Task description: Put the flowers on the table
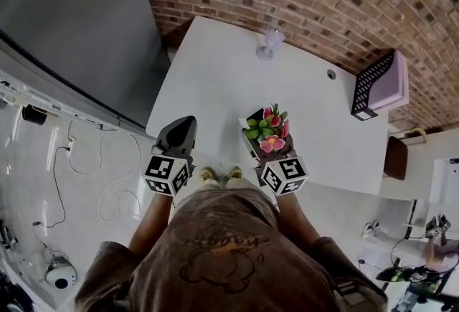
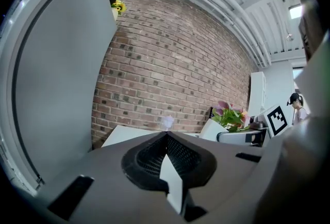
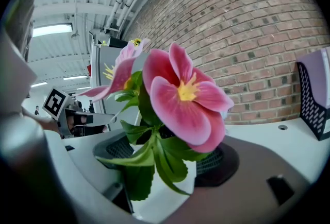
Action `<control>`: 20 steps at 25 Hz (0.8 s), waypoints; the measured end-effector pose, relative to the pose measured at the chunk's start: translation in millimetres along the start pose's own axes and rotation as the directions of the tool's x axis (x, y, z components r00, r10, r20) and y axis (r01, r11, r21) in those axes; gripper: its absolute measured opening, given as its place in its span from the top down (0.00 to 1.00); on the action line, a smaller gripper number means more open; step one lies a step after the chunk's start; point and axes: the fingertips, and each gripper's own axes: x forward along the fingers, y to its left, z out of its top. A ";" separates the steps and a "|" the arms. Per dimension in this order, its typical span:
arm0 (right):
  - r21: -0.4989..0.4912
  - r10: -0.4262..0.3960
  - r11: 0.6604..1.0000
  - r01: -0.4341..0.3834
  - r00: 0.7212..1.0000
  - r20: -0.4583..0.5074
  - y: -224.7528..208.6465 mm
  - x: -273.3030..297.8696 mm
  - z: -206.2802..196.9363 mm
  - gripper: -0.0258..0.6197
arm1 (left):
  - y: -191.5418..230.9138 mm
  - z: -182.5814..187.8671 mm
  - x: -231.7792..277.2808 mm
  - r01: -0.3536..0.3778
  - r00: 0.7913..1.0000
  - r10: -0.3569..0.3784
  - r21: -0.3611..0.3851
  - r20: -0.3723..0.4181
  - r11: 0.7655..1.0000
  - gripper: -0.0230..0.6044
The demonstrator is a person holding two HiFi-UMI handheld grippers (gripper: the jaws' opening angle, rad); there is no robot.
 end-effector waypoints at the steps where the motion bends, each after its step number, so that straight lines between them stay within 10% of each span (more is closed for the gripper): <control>1: -0.004 0.001 1.000 -0.001 1.000 -0.001 -1.7 1.8 1.0 0.43 | 0.4 -0.1 2.3 0.000 1.000 0.000 -0.004 0.000 1.000 0.93; 20: -0.031 0.067 0.997 -0.069 0.995 -0.081 -59.9 66.8 -19.3 0.43 | 13.6 6.2 36.4 -0.115 0.993 0.116 -0.068 0.014 0.991 0.93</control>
